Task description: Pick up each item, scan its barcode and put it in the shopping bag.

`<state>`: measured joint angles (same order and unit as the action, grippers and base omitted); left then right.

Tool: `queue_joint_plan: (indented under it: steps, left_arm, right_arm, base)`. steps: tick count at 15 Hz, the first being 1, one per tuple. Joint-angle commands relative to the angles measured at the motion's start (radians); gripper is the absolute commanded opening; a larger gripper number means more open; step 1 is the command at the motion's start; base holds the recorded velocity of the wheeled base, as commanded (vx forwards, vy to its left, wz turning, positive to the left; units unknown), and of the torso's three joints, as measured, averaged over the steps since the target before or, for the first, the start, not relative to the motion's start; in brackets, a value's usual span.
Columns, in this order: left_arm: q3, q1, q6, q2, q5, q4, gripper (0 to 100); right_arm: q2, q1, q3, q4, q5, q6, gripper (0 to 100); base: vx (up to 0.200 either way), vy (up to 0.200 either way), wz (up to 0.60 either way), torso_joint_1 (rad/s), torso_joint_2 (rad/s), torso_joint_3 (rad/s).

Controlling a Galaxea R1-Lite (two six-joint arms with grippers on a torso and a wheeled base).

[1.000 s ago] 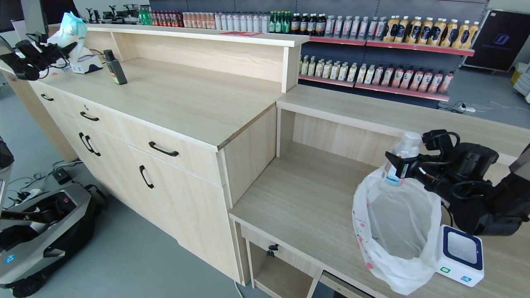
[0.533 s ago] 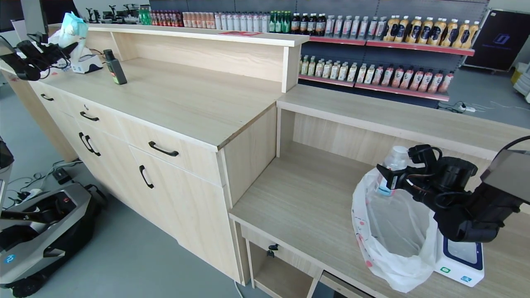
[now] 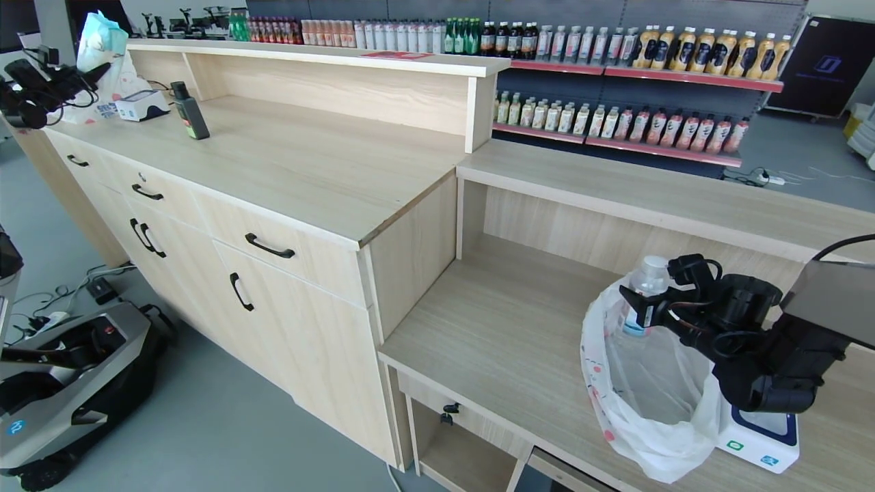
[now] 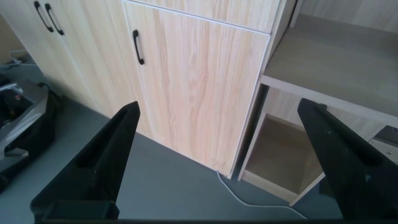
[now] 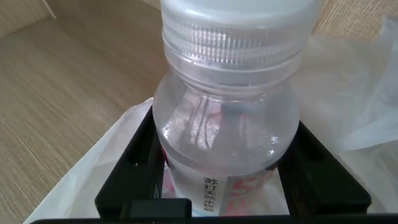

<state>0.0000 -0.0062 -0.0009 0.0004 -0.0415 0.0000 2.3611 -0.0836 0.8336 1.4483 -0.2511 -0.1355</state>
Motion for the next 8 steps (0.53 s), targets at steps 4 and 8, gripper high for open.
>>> queue_joint_plan:
  steps: [4, 8]
  left_arm:
    - [0.0, 0.0, -0.001, 0.001, 0.0, 0.0, 100]
    - [0.0, 0.0, -0.001, 0.001, 0.0, 0.0, 100]
  right_arm:
    - [0.024, -0.001, -0.007, 0.004, -0.02, -0.022, 0]
    - [0.02, -0.002, -0.024, 0.001, -0.024, -0.022, 0]
  base:
    - [0.0, 0.0, 0.0, 0.0, 0.0, 0.0]
    - [0.0, 0.0, 0.0, 0.0, 0.0, 0.0]
